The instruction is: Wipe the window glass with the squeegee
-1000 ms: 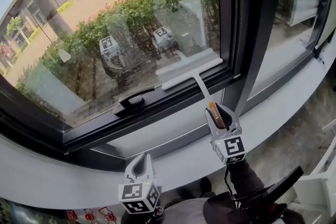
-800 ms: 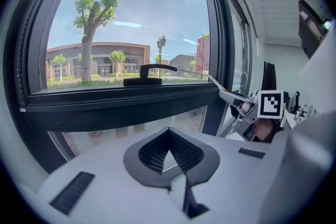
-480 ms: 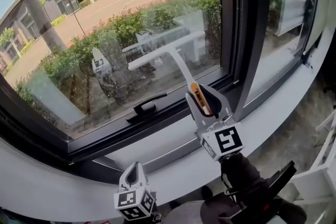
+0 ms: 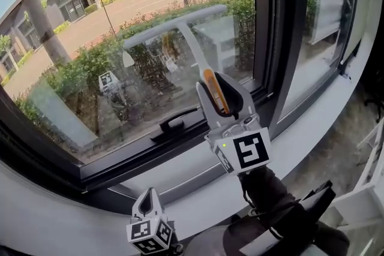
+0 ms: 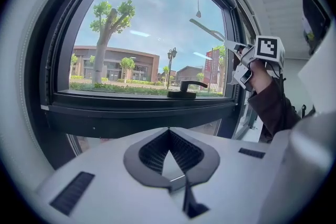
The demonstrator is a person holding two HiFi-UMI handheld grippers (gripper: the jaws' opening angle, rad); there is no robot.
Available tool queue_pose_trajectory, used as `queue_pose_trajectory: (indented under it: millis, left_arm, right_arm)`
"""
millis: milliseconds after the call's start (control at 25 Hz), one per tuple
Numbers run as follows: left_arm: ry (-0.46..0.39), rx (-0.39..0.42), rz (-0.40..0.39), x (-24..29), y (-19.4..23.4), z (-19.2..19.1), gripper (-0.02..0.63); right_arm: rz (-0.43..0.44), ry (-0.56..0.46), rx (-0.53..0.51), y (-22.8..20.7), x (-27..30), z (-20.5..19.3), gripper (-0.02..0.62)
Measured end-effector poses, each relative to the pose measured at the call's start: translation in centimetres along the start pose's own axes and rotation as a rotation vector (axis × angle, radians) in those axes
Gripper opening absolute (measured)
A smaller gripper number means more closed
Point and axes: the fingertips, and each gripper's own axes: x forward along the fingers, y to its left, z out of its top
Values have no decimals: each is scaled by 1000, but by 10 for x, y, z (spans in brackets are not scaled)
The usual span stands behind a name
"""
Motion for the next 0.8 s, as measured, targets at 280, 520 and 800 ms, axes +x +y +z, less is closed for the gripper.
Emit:
queue_pose_trajectory:
  millis: [280, 520, 800]
  left_arm:
    - [1, 9, -21, 5, 3, 1, 0]
    - [-1, -4, 8, -1, 17, 1, 0]
    - [-1, -18, 31, -11, 16, 7, 0]
  right_arm:
    - [28, -55, -8, 31, 32, 27, 130]
    - [13, -55, -5, 39, 48, 19, 130]
    - [28, -51, -6, 37, 47, 19, 130]
